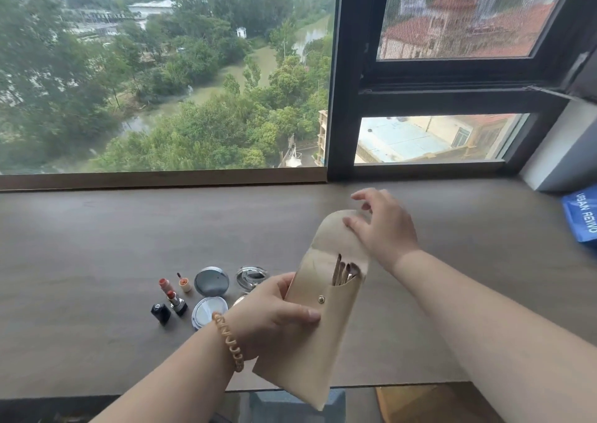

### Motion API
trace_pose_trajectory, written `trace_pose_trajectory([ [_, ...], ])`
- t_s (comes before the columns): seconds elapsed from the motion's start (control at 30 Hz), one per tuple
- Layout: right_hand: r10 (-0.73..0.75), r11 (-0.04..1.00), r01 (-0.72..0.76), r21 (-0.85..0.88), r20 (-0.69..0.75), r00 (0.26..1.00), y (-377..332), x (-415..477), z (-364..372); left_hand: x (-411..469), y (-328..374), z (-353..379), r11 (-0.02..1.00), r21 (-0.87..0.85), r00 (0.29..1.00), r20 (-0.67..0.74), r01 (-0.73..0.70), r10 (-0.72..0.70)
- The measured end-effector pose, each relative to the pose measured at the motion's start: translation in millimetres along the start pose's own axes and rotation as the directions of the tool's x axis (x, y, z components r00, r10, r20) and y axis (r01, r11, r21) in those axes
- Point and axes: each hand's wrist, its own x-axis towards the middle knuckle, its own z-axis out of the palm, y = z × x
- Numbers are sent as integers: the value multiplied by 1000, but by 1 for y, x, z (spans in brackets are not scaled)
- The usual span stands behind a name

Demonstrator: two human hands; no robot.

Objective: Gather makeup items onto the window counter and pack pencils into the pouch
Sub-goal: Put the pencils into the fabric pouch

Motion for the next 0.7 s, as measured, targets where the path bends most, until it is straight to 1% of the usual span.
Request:
trace_pose_trajectory([
  [0.03, -158, 975, 154, -159, -13, 987, 4, -4, 3, 0, 0, -1, 1000, -9, 1000, -4, -8, 8],
  [0.07, -305, 931, 296, -215, -10, 952, 6, -7, 6, -1, -1, -2, 1000, -18, 1000, -10, -15, 15],
  [0.1, -391, 904, 390, -172, 29, 920, 5, -10, 7, 0, -1, -3, 999, -26, 1000, -17, -21, 20],
  [0.13, -408, 908, 416, -55, 122, 905, 3, -14, 6, 0, -2, -5, 999, -30, 999, -30, -27, 26],
  [0.17, -341, 940, 328, 94, 244, 908, -2, -17, 2, 1, -3, -7, 999, -27, 998, -50, -35, 33],
  [0.2, -250, 957, 163, 241, 389, 887, -7, -20, 0, 3, -4, -8, 999, -15, 997, -72, -42, 41],
  [0.23, -191, 947, 23, 319, 508, 840, -11, -22, -3, 4, -5, -9, 999, 1, 994, -93, -49, 49],
  [0.27, -162, 935, -64, 349, 582, 797, -13, -22, -4, 5, -6, -10, 998, 22, 992, -110, -57, 59],
  [0.3, -156, 940, -83, 332, 633, 758, -15, -23, -5, 7, -8, -11, 997, 41, 990, -123, -62, 67],
  [0.37, -153, 963, -51, 263, 698, 700, -16, -26, -5, 9, -11, -9, 995, 79, 989, -125, -64, 74],
  [0.43, -129, 983, -16, 186, 739, 661, -17, -26, -4, 11, -15, -7, 990, 126, 991, -112, -58, 73],
  [0.5, -116, 989, 5, 144, 773, 624, -16, -26, -4, 12, -17, -5, 984, 169, 991, -111, -53, 72],
  [0.63, -132, 989, 28, 142, 811, 570, -14, -25, -10, 12, -21, -1, 983, 179, 994, -93, -39, 57],
  [0.7, -143, 986, 13, 164, 816, 560, -16, -26, -12, 10, -24, 2, 990, 139, 996, -90, -15, 28],
])
